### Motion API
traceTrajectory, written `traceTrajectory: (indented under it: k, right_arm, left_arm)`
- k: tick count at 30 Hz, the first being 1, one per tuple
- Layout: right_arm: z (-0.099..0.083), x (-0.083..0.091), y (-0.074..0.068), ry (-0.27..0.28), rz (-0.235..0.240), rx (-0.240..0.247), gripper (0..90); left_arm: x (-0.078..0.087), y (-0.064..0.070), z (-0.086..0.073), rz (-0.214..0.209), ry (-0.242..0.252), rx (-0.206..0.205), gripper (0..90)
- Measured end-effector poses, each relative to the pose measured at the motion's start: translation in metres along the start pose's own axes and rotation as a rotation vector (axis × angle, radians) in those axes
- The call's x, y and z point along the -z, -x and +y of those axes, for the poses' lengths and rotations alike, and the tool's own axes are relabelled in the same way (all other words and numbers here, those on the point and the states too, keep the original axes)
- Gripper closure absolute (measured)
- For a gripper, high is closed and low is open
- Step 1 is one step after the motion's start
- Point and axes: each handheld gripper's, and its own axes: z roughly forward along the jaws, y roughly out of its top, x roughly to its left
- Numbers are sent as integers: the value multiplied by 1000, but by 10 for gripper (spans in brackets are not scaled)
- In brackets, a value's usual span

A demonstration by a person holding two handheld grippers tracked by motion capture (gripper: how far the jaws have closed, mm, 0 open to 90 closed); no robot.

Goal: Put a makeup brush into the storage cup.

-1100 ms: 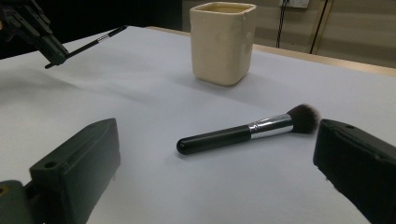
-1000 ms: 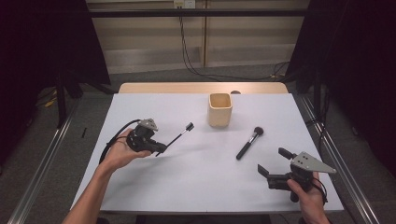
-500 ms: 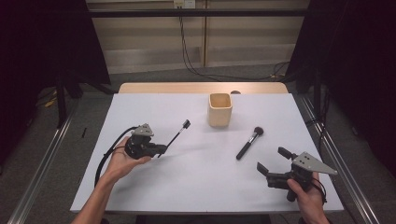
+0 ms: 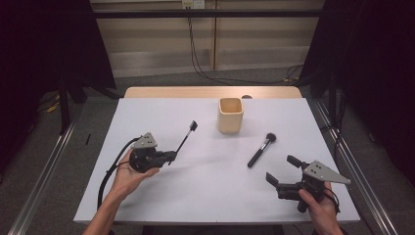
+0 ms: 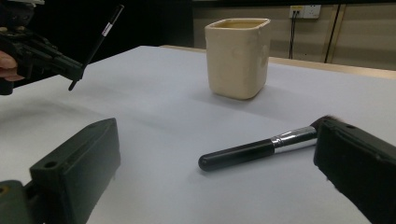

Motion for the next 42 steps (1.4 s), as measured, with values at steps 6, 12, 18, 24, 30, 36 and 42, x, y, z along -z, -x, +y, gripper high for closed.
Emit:
traceTrajectory:
  k: [6,12,18,24,30,36,42]
  right_arm:
    - [2,-4,-5,0,33,-6,5]
    - [7,-7,-12,6,74,-5,8]
    - [14,-17,-19,-1,114,10,7]
    - [19,-28,-25,-9,141,11,10]
    - [29,-41,-34,0,179,1,10]
    - [40,-56,-43,11,249,-8,22]
    - [50,-72,-53,-1,285,-5,27]
  left_arm:
    - [1,10,-4,0,-1,-13,858]
    - [3,23,-4,-30,59,10,858]
    - [6,30,-3,-7,87,37,858]
    - [12,39,-1,-14,149,46,858]
    - [6,53,2,-39,173,31,858]
    - [-4,59,8,-53,183,22,858]
    - [-13,64,14,-71,183,11,858]
